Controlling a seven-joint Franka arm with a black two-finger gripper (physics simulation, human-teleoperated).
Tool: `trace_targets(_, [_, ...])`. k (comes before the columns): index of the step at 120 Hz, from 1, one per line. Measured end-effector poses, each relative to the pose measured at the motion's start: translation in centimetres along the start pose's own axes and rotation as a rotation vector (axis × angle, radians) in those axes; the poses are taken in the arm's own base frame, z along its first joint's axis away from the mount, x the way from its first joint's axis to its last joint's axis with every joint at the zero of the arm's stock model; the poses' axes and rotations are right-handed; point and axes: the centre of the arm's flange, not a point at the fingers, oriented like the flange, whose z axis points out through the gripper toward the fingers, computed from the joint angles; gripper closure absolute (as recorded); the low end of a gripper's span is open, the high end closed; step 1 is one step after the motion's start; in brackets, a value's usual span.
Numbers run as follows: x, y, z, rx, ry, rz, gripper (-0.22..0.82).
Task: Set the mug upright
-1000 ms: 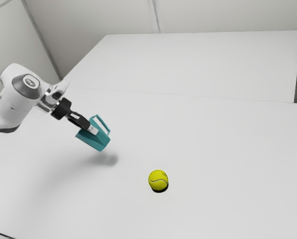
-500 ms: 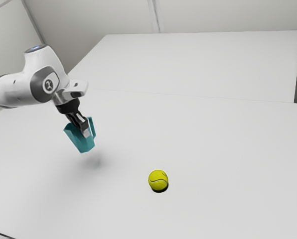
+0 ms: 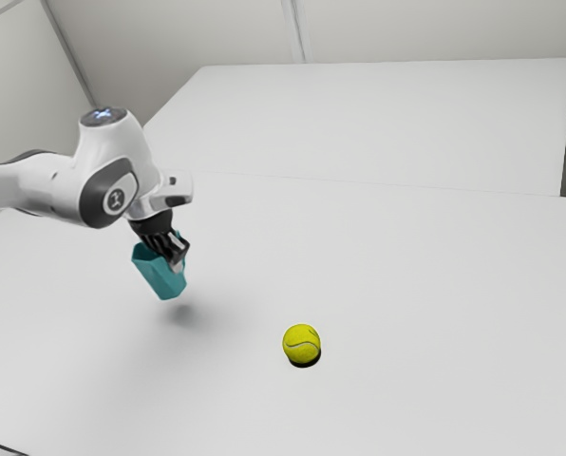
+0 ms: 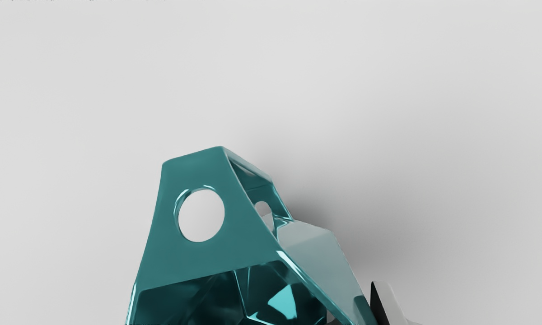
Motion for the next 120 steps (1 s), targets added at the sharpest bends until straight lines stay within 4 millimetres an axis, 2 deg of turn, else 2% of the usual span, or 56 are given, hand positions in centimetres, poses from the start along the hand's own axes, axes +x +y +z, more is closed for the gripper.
trace_targets(54, [-0.1, 2.2, 2.3, 0.022, 0.077, -0.141, 0.78])
trace_targets(120, [0.4, 3.9, 4.8, 0.011, 0.091, -0.247, 0.78])
